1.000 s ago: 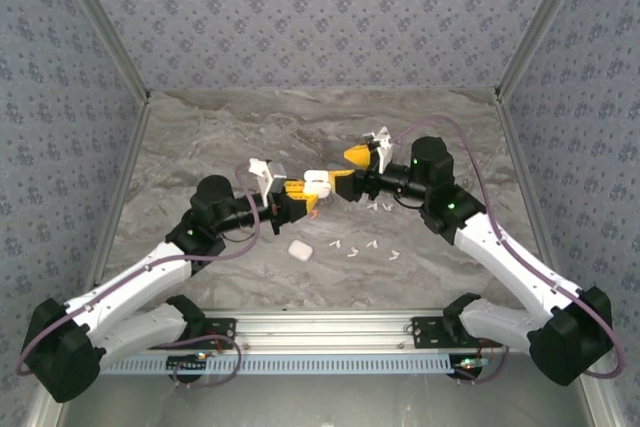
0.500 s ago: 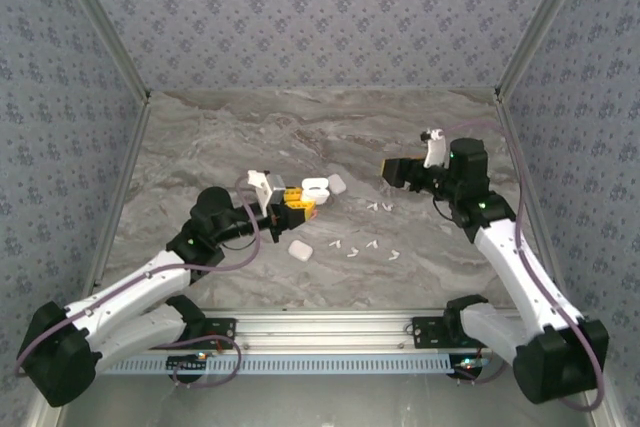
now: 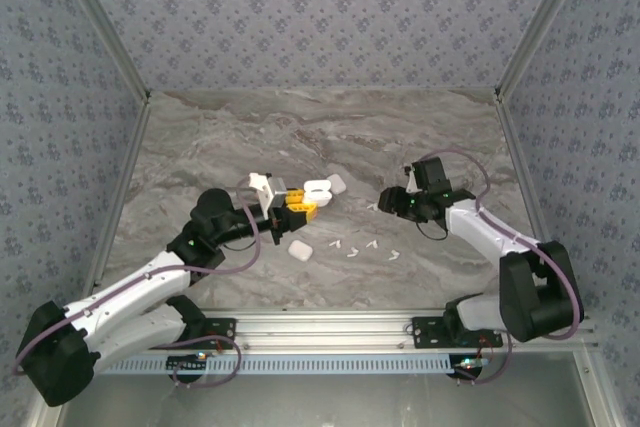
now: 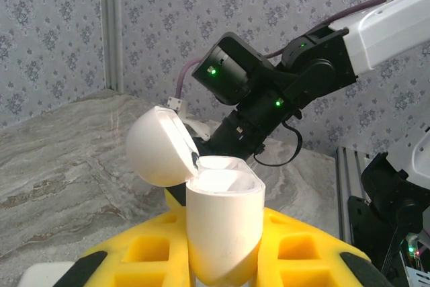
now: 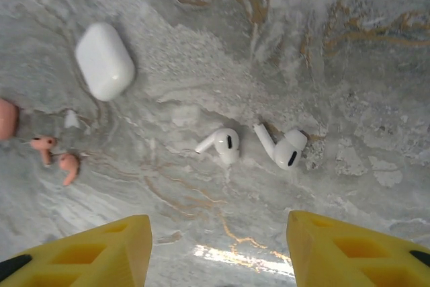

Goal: Insert the wireless bluetooth earbuds into the charging case

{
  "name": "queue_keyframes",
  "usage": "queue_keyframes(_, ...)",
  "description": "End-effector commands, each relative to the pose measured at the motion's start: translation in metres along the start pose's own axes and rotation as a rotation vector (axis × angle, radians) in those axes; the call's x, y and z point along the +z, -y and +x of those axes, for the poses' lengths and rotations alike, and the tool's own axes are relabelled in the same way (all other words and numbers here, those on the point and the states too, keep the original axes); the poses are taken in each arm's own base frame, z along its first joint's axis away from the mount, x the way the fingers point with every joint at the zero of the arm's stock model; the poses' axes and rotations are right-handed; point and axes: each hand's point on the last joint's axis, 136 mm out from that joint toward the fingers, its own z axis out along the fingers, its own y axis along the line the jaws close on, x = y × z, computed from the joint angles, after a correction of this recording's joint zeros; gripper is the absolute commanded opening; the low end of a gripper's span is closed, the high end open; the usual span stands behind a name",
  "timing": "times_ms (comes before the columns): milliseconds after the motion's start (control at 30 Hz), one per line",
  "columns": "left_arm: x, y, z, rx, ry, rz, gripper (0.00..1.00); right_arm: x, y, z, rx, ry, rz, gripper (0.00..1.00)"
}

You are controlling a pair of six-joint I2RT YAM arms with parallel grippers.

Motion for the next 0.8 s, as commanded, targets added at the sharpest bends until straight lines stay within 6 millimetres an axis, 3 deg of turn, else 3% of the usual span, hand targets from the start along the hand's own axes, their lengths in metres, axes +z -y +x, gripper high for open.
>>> queue_keyframes(0, 0.001, 0.005, -0.018, 0.044, 0.047, 0.013, 0.00, 0.005, 0.004, -0.004, 0.029, 0.013, 0.042, 0.55)
queue_keyframes(233, -0.001, 0.006, -0.019, 0.045, 0.041, 0.010, 0.00, 0.026, 0.005, 0.003, 0.030, -0.037, 0.065, 0.54)
queue_keyframes(767, -0.004, 0.004, -0.018, 0.048, 0.033, -0.010, 0.00, 0.045, 0.008, -0.010, -0.005, -0.042, 0.099, 0.54)
